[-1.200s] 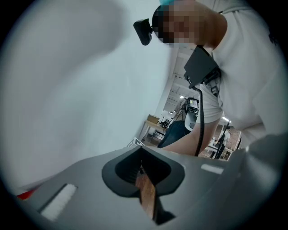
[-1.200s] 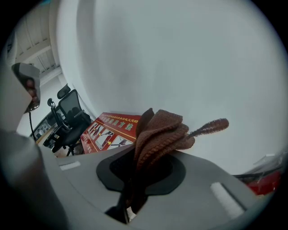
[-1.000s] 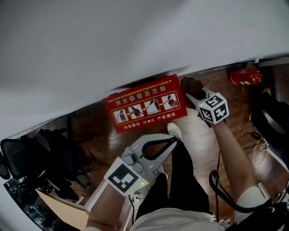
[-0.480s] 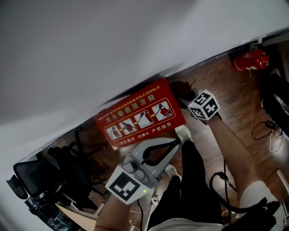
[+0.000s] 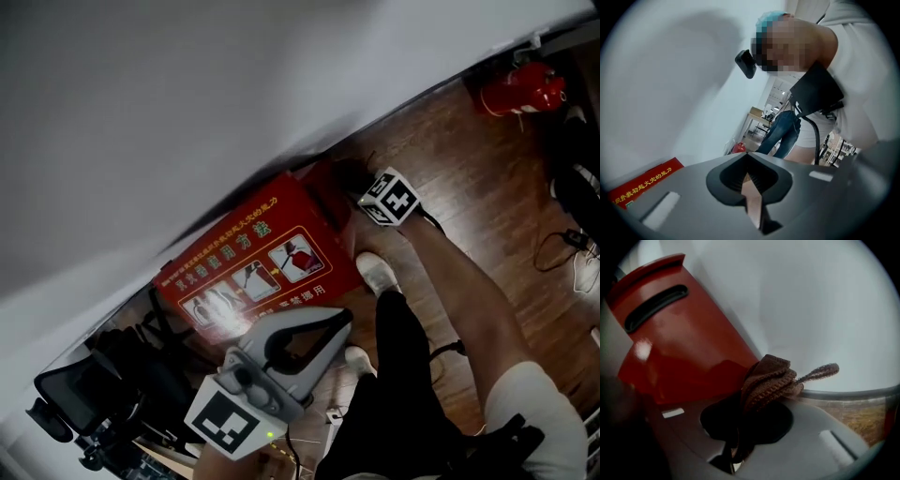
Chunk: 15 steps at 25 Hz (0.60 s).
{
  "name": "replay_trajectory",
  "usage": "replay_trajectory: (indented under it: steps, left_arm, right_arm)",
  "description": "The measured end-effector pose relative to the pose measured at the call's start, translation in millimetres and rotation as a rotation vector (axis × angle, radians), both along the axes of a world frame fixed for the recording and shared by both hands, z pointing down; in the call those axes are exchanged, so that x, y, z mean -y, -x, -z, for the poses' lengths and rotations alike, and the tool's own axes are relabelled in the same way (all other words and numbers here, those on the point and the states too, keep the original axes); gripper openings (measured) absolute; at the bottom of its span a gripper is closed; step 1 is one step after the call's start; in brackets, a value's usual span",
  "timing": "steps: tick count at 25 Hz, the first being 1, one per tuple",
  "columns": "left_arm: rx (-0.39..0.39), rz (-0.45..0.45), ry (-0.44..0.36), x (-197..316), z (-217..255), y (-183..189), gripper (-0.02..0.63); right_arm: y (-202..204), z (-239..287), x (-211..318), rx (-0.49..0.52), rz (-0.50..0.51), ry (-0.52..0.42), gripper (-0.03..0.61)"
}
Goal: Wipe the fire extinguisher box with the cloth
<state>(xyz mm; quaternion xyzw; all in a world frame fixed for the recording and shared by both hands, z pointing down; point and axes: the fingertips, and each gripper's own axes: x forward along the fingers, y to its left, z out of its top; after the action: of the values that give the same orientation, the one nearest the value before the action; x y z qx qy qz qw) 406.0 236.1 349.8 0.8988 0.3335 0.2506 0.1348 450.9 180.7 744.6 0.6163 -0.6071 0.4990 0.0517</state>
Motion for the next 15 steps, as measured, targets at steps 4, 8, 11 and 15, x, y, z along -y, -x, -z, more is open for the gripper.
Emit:
replay_trajectory:
  steps: [4,8,11,15]
  left_arm:
    - [-0.016,0.01,0.0,1,-6,-3,0.0]
    - [-0.037,0.01,-0.005,5,-14,0,0.0]
    - [-0.023,0.039,-0.007,8,-22,7,0.0]
    - [-0.035,0.068,-0.002,8,-13,19,0.0]
  right_arm:
    - [7,-60,-3,0.013,0.043,0.062,0.052]
    - [12,-102,-9,0.012,0.103,0.139,0.052]
    - [16,-101,-19,-0.034,0.15,0.162,0.052]
    - [21,-62,-36,-0.075,0.156,0.124,0.052]
